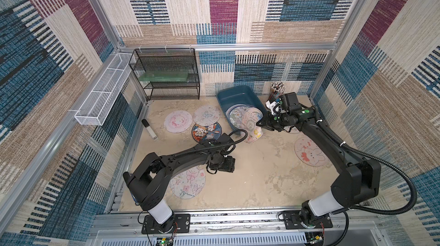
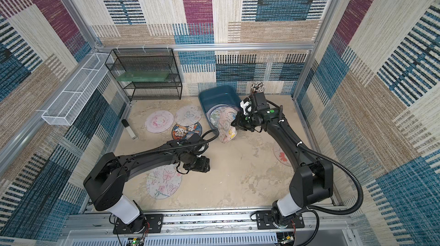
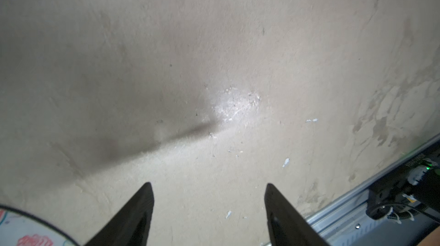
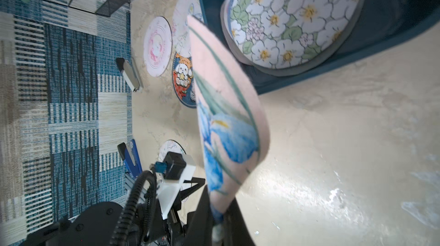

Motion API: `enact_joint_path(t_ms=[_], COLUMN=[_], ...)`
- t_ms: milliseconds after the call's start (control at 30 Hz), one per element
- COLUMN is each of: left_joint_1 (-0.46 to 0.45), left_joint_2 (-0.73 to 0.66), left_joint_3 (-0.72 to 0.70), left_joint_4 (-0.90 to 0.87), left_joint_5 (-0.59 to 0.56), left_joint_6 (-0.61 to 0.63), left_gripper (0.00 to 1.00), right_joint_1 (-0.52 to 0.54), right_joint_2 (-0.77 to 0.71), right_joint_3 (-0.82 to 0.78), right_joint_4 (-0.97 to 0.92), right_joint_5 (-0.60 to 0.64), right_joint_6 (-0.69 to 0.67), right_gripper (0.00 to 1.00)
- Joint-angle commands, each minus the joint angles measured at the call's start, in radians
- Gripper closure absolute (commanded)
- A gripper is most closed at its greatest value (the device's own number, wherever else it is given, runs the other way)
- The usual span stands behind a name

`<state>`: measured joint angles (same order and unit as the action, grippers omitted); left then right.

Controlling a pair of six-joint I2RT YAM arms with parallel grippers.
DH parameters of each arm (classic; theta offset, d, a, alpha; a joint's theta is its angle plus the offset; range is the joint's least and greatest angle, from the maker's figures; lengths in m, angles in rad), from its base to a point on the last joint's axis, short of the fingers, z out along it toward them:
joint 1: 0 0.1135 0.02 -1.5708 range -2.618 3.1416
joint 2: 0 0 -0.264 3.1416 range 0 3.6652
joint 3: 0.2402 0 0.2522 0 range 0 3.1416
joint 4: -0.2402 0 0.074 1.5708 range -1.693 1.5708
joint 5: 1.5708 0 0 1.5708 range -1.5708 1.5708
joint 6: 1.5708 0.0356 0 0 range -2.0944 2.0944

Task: Put the coasters into the storage box
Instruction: Pick up the coaster from the center of the board, then place the coaster in the storage box.

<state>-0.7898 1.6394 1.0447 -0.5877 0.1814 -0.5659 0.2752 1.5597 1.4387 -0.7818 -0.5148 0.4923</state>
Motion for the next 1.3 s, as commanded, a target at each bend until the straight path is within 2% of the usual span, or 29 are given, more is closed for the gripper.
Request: enact_joint_path(t_ms=[0,333,500,700,967,1067,1167,1267], left_joint_1=[0.004,0.009,0.009,0.009,0.009,0.009,0.009,0.009], left_joint_2=[-0.022,-0.075,-0.093,-0.108,-0.100,-0.097,-0.095,-0.096], left_joint_3=[-0.017,-0.041,-0.054,-0.062,-0.060,-0.055,-0.046,-0.037], left_joint_4=[0.008,-0.006,-0.012,-0.018,-0.018,-0.021,-0.030,-0.045], left_joint_5=[-0.020,-0.036,-0.043,-0.054,-0.053,-0.054,-0.060,-0.070], left_joint_6=[-0.017,-0.030,-0.041,-0.049,-0.050,-0.048,-0.044,-0.041], left_gripper=[0.27,0.26,0.26,0.26,0.26,0.26,0.26,0.26], right_joint_1=[0.000,0.004,-0.012,-0.043,-0.080,-0.080,-0.077,-0.071], right_joint_2=[0.064,0.348,0.481,0.569,0.653,0.679,0.678,0.667], right_joint_3=[0.067,0.268,0.338,0.334,0.376,0.412,0.428,0.444], right_joint_4=[0.059,0.238,0.253,0.231,0.179,0.144,0.127,0.099], right_joint_5=[-0.047,-0.086,-0.078,0.004,0.047,0.074,0.109,0.161], right_joint_6=[-0.005,0.038,0.042,0.012,-0.032,-0.049,-0.054,-0.058], right_gripper=[0.91,0.90,0.90,0.90,0.88,0.82,0.60,0.44])
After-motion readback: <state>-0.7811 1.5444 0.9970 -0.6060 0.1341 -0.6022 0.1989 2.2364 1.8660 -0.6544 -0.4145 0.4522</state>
